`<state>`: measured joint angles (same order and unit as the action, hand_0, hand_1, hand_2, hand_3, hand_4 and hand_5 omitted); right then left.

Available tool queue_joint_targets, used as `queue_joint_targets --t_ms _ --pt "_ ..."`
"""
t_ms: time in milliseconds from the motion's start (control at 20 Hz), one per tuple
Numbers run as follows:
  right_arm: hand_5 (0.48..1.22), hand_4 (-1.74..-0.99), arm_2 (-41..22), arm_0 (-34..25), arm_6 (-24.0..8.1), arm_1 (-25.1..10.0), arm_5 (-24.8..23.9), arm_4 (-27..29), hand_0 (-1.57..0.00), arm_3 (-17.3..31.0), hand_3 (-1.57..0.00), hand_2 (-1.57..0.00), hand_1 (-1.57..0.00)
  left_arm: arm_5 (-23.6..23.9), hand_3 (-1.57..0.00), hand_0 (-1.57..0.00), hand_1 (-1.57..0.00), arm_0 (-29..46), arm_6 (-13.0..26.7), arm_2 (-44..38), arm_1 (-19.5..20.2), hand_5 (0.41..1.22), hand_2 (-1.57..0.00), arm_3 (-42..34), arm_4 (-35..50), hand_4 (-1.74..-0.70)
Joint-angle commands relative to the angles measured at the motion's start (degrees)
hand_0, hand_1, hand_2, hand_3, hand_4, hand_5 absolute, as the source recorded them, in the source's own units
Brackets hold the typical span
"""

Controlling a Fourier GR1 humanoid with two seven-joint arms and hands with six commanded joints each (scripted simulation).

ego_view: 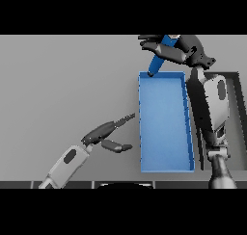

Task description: Pick up the blue pipe and place it into the blue bin.

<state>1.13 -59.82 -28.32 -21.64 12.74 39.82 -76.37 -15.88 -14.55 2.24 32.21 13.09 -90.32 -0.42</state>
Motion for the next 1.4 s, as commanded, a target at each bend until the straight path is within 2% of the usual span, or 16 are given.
queue_joint_targets --t_ms 0,200,400,550,750,800,850,950,1000,1050,1100,1250,1350 --pt "1.124 -1.739 0.4 0.9 -0.4 -0.1 -0.3 -0.5 -1.57 0.9 -1.57 -1.57 -1.57 0.0 0.00 0.00 0.00 -0.5 0.8 -0.3 0.1 0.489 0.00 0.3 0.1 -0.91" --pt "1.122 -1.740 0.4 9.4 -2.0 0.2 -1.6 -3.8 -1.57 1.8 -1.57 -1.57 -1.57 -0.1 0.00 0.00 0.00 -0.9 2.0 -0.4 -0.4 0.483 0.00 1.2 0.3 -0.89" --pt "1.120 -1.741 -0.8 16.8 -6.6 1.4 -5.0 -6.3 -1.57 0.9 -1.57 -1.57 -1.57 0.1 0.00 0.00 0.00 -0.9 1.8 -0.5 -0.5 0.470 0.00 0.7 0.3 -0.89" --pt "1.122 -1.741 -6.3 21.0 -6.6 -1.7 -7.1 -4.7 -1.57 3.1 -1.57 -1.57 -1.57 0.2 0.00 0.00 0.00 -0.9 0.9 -0.4 -0.3 0.463 0.00 0.5 0.0 -0.88" --pt "1.114 -1.591 -15.0 24.9 -6.6 -6.3 -8.0 -0.8 -1.57 5.9 -1.57 -1.57 -1.57 0.2 0.00 0.00 0.00 -0.8 1.7 -0.3 -0.6 0.460 0.00 0.6 0.2 -0.88" --pt "1.110 -1.599 -18.7 24.9 -6.6 -8.0 -9.6 1.3 -1.57 6.8 -1.33 -1.57 -1.57 0.4 0.00 0.00 0.00 -1.0 2.2 -0.6 -0.4 0.457 0.00 0.2 0.3 -0.89" --pt "1.133 -1.547 -23.2 24.8 -6.6 -9.9 -12.2 4.1 -1.56 7.9 -1.12 -1.39 -1.46 0.0 0.00 0.00 0.00 -0.4 2.3 -0.2 -0.3 0.455 0.00 -0.5 0.7 -0.89" --pt "1.164 -1.455 -31.6 22.5 -6.6 -13.4 -15.4 12.3 -1.04 10.2 -0.72 -0.89 -0.93 0.2 0.00 0.00 0.00 -0.5 3.1 -0.3 -0.4 0.454 0.00 -0.3 0.7 -0.89" --pt "1.176 -1.392 -36.0 20.8 -6.6 -15.3 -17.4 16.0 -0.84 11.5 -0.57 -0.71 -0.75 0.5 0.00 0.00 0.00 -0.4 2.9 0.2 -1.2 0.453 0.00 0.0 0.2 -0.89" --pt "1.157 -1.338 -39.2 19.6 -6.6 -16.4 -18.2 19.6 -0.67 11.5 -0.46 -0.57 -0.60 0.3 0.00 0.00 0.00 -0.7 2.9 0.0 -0.9 0.454 0.00 -0.3 0.4 -0.89" --pt "1.141 -1.285 -42.6 18.4 -6.6 -18.0 -16.9 20.9 -0.53 10.6 -0.37 -0.46 -0.48 0.4 0.00 0.00 0.00 -0.1 2.3 -0.1 -0.4 0.453 0.00 -0.5 0.4 -0.89" --pt "0.975 -1.179 -46.6 17.0 -6.6 -19.6 -14.8 17.2 -0.27 10.5 -0.19 -0.23 -0.24 0.1 0.00 0.00 0.00 -0.8 3.1 -0.4 -0.4 0.454 0.00 0.2 0.6 -0.89" --pt "0.887 -1.149 -49.2 16.3 -6.1 -19.7 -14.1 13.0 -0.17 10.9 -0.12 -0.15 -0.16 0.3 0.00 0.00 0.00 -1.3 2.7 -0.4 -1.1 0.451 0.00 1.0 0.4 -0.90"
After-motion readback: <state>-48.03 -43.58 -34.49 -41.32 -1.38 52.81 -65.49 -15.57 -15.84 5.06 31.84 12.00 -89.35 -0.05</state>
